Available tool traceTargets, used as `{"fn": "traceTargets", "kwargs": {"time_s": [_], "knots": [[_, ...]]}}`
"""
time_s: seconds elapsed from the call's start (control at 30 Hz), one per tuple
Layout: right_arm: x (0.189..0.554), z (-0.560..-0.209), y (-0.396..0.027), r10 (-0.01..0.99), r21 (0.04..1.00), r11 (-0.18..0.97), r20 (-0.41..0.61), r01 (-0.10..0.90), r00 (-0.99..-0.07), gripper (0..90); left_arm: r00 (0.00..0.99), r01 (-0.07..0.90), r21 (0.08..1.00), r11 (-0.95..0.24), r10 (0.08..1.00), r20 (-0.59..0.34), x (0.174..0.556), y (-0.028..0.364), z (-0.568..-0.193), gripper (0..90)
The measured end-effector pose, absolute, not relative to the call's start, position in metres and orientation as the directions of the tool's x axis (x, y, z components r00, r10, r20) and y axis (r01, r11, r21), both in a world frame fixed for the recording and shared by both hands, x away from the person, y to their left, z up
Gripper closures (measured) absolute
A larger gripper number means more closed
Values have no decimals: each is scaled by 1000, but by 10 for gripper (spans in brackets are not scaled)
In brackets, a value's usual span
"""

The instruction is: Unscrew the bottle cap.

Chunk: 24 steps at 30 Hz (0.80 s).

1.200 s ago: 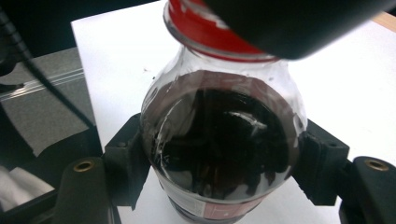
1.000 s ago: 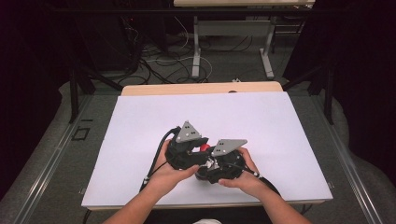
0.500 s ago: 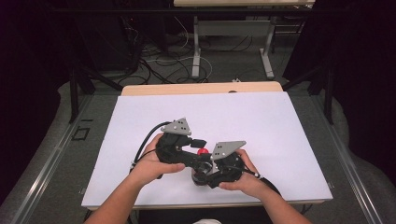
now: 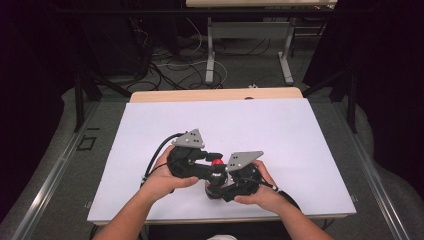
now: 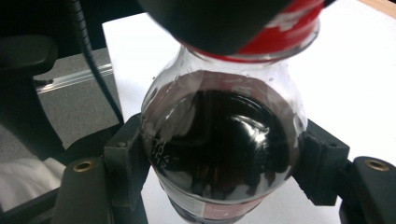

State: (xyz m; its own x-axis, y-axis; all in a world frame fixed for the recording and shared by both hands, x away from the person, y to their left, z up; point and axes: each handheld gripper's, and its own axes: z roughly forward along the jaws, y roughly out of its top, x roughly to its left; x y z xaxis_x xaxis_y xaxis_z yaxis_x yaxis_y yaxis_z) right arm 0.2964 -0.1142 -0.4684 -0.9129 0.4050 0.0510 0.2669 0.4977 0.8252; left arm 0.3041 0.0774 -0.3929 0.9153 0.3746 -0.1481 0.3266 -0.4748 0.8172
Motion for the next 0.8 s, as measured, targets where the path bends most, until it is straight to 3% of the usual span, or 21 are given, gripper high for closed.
{"fn": "traceTargets", "kwargs": {"time_s": [0.4, 0.53, 0.63, 0.8], "knots": [[298, -469, -114, 498, 819, 498, 0, 286, -867, 297, 769, 379, 852, -361, 635, -72, 280, 56, -399, 611], [298, -469, -115, 492, 816, 500, 5, 288, -870, 296, 780, 388, 848, -360, 618, -95, 283, 58, -399, 606], [299, -468, -116, 477, 815, 502, 17, 288, -879, 295, 796, 389, 846, -364, 595, -110, 287, 62, -397, 524], [297, -468, -115, 445, 812, 514, 23, 277, -895, 295, 864, 357, 835, -419, 489, -124, 296, 76, -391, 484]]}}
